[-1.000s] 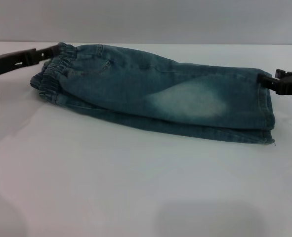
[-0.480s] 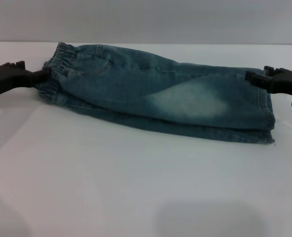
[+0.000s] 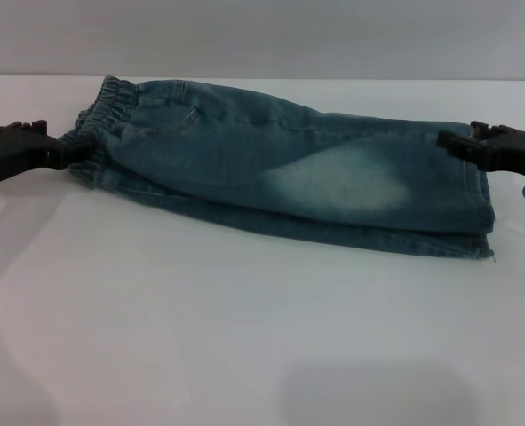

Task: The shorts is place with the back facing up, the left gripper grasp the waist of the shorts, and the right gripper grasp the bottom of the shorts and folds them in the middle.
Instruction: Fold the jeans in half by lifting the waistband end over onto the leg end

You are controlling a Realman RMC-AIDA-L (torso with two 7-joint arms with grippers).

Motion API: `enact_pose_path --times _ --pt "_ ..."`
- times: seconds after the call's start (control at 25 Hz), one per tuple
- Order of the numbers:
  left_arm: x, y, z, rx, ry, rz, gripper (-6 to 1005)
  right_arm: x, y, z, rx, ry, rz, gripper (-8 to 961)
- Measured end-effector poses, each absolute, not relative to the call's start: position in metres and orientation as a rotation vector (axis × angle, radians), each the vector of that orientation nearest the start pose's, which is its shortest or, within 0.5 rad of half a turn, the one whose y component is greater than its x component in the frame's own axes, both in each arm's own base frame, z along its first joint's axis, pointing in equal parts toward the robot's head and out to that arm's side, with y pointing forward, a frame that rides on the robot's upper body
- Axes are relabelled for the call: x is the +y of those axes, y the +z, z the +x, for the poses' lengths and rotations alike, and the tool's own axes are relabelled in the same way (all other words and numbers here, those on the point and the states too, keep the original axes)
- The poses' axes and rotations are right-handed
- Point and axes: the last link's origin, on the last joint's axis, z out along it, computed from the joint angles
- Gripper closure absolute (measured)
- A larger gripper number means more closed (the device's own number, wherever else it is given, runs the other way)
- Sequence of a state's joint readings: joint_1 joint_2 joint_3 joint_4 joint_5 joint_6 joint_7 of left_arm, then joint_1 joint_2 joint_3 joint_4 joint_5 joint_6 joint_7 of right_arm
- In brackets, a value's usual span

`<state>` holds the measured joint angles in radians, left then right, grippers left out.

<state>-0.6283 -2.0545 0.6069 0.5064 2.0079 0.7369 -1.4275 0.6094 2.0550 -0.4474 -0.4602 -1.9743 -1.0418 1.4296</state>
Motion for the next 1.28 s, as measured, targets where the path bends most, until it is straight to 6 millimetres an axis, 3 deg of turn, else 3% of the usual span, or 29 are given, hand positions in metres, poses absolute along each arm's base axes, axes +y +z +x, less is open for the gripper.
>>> enact_pose_path --times 1.28 --pt "0.413 0.006 -0.334 -0.888 -0.186 -2.051 167 0.394 0.016 0.305 0.967 0.634 -2.146 316"
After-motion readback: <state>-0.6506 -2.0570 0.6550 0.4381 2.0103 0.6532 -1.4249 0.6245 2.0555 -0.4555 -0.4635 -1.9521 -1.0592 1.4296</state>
